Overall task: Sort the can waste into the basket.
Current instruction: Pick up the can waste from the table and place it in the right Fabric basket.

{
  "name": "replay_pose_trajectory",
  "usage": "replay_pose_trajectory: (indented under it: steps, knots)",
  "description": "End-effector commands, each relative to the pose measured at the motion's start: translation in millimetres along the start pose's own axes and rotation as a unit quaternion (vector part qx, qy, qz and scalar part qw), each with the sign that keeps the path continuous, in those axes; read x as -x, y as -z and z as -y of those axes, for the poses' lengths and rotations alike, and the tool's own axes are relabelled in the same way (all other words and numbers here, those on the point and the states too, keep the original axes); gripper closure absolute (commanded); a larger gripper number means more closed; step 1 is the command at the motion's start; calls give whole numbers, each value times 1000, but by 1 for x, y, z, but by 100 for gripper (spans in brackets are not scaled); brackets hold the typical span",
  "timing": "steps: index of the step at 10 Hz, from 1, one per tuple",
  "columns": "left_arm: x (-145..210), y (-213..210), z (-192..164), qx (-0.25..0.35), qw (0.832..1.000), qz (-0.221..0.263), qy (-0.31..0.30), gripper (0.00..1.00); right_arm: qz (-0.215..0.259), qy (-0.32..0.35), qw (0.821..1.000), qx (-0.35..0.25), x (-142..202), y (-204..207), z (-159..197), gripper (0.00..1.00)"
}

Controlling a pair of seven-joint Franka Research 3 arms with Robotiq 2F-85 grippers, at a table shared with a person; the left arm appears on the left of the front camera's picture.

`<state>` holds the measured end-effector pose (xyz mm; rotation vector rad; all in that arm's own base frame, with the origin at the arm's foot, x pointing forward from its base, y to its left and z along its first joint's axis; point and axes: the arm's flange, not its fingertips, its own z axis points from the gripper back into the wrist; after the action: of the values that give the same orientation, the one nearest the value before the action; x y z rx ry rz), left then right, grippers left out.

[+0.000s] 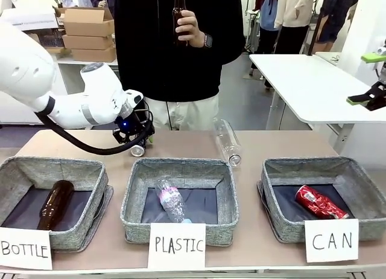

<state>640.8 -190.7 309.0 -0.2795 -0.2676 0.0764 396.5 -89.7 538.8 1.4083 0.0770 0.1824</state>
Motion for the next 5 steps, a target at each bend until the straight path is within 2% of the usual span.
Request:
replay_pose_trajectory:
  steps: [1, 2, 3, 5]
  knots:
    - [-5, 1, 0, -18, 1000, 10, 9, 100, -5, -11, 1000, 2, 2, -2, -1, 0]
    - [-5, 1, 0, -23, 1000, 9, 8, 65, -5, -11, 1000, 2, 2, -2, -1, 0]
    - [-5, 1, 0, -26, 1000, 8, 7, 100, -5, -11, 1000, 2, 2, -2, -1, 0]
    - [-3, 1, -1, -38, 999, 15, 10, 100, -5, -11, 1000, 2, 2, -2, -1, 0]
